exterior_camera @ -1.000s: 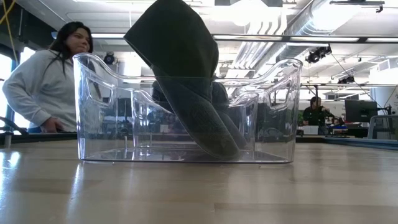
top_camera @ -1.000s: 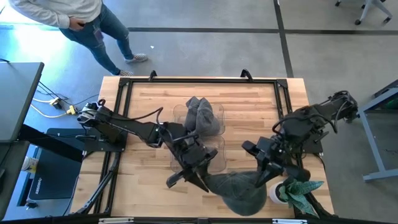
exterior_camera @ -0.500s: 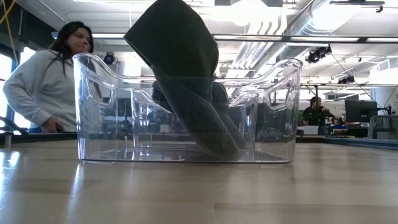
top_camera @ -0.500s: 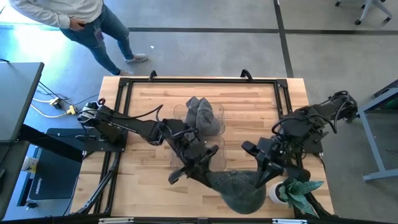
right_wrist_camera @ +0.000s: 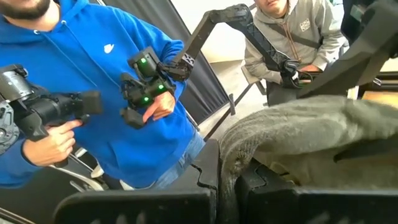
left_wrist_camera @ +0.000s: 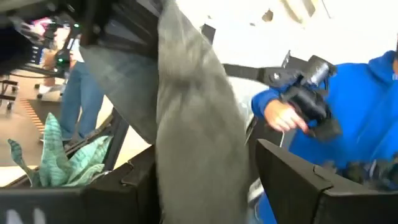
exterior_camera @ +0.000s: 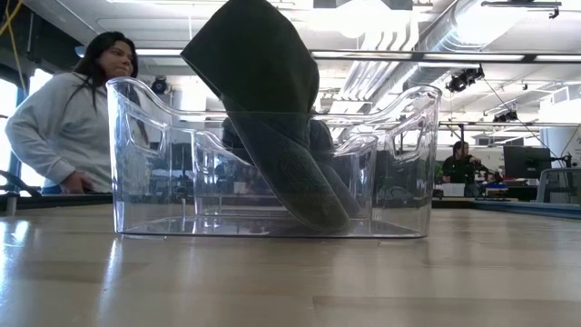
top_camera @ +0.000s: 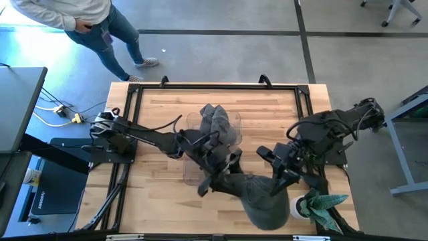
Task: Pick & Place hat
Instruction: Put the black cap into the bottom transparent bin
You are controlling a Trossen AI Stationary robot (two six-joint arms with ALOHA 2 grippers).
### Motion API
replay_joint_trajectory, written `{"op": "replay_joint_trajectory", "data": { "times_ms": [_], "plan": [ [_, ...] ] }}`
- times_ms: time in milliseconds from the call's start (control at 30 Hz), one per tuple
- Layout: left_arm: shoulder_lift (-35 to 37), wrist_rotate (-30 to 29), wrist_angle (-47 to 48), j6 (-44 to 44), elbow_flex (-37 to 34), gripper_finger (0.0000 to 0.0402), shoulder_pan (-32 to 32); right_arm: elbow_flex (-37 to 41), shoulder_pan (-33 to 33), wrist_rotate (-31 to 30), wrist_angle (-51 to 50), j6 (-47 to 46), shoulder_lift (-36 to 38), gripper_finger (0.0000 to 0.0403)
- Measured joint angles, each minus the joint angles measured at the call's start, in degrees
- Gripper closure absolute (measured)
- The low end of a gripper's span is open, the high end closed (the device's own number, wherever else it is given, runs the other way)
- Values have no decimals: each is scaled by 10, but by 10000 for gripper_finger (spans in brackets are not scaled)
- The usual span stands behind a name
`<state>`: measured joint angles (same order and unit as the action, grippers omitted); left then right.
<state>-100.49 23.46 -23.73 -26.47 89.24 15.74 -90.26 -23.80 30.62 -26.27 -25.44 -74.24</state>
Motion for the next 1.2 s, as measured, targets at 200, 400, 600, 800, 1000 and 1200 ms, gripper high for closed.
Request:
{"op": "replay_joint_trajectory", "data": {
  "times_ms": [200, 400, 600, 800, 1000, 1200],
  "plan": [
    [-2, -14, -20, -23, 0, 174, 0, 0, 3, 0, -24, 9, 0, 403],
    [-2, -53, -24, -24, 0, 174, 0, 0, 3, -3, -31, 18, 0, 403],
    [-5, -77, 50, -8, 49, 174, 0, 0, 8, -3, -33, 30, 0, 403],
    [-64, -28, 151, 9, 150, 174, 0, 0, 10, -5, -46, 34, 0, 403],
    [-103, 16, 265, 24, 244, 174, -4, 0, 9, -5, -47, 33, 0, 403],
    [-117, 50, 278, 32, 266, 180, -7, 0, 5, -5, -50, 32, 0, 403]
  ]
}}
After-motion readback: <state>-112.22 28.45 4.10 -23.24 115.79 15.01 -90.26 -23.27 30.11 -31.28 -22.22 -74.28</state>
